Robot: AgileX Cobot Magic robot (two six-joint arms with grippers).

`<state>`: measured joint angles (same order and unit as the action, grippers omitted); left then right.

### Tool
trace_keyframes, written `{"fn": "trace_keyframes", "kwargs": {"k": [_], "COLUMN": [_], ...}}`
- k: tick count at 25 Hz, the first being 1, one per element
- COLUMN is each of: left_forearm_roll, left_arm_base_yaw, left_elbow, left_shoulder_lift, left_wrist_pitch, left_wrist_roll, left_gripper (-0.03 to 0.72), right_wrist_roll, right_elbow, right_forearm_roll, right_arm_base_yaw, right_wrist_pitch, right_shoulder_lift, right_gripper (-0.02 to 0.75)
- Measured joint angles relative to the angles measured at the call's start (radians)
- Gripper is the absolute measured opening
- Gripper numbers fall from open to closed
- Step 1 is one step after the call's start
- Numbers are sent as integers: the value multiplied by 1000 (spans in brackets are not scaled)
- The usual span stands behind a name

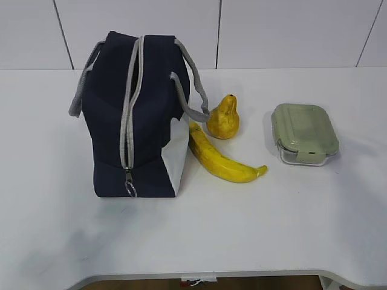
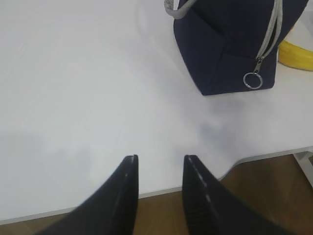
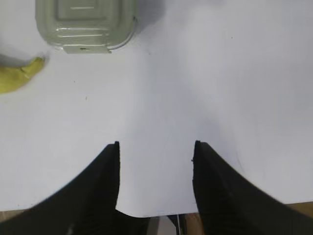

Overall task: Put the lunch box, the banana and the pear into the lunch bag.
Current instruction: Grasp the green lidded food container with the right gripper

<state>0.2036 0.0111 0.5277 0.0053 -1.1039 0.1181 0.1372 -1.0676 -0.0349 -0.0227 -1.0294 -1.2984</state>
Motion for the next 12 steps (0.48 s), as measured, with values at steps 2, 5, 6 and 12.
{"fn": "trace_keyframes", "kwargs": {"k": [2, 5, 6, 12], "left_forearm_roll": [0, 0, 0, -2], "left_arm_base_yaw": [0, 0, 0, 0], "left_elbow": [0, 0, 0, 0], "left_shoulder_lift": [0, 0, 0, 0], "left_wrist_pitch": [0, 0, 0, 0], "left_wrist_roll": [0, 0, 0, 0], "left_gripper": [235, 235, 235, 235], "right_wrist_roll": [-48, -147, -186, -472], "right_elbow": [-14, -23, -23, -24], "right_forearm_roll": [-58, -179, -225, -501], "right_arm_base_yaw": [-37, -95, -117, -226], "right_wrist_pitch": [4, 16, 21, 23], "right_shoulder_lift": [-29, -68, -81, -164], "right_gripper": [396, 396, 396, 396]}}
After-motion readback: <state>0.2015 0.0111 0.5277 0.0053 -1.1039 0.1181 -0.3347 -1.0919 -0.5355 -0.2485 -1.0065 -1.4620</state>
